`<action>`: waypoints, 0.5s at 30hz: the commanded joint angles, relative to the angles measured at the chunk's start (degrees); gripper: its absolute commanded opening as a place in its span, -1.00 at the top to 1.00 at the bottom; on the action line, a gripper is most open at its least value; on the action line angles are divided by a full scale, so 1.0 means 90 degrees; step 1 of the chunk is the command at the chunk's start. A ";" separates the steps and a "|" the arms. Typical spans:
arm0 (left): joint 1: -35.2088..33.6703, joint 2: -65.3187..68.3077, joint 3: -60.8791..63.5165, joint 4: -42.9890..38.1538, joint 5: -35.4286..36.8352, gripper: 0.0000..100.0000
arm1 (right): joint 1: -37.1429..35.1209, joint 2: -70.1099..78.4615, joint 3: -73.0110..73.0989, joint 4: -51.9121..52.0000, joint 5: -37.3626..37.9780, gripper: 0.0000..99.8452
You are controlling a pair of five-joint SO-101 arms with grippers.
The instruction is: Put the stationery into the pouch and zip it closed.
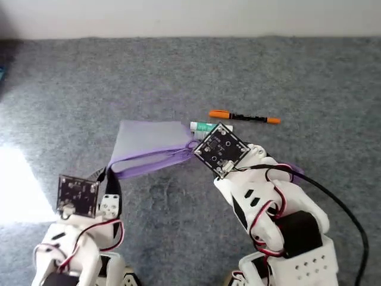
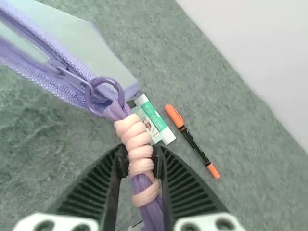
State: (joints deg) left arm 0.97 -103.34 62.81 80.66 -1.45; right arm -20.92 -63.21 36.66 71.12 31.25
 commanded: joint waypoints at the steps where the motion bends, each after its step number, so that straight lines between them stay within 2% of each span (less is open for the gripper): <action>1: -0.0244 -0.0078 -0.0874 0.0557 -0.0234 0.98 | -0.0054 0.0063 -0.0352 -0.0210 -0.0039 0.98; 4: -0.0234 -0.0078 -0.1226 0.0850 -0.0234 0.98 | -0.0210 0.0073 -0.0361 -0.0220 -0.0049 0.98; 10: -0.0244 -0.0078 -0.1245 0.0977 -0.0205 0.97 | -0.0024 0.0034 -0.0361 -0.0200 -0.0068 0.98; 15: -0.0205 -0.0078 -0.0698 0.0899 -0.0205 0.97 | 0.0015 0.0034 -0.0469 -0.0181 -0.0078 0.98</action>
State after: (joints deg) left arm 0.18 -103.43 55.08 89.01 -2.95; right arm -22.95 -62.86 35.96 70.51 31.25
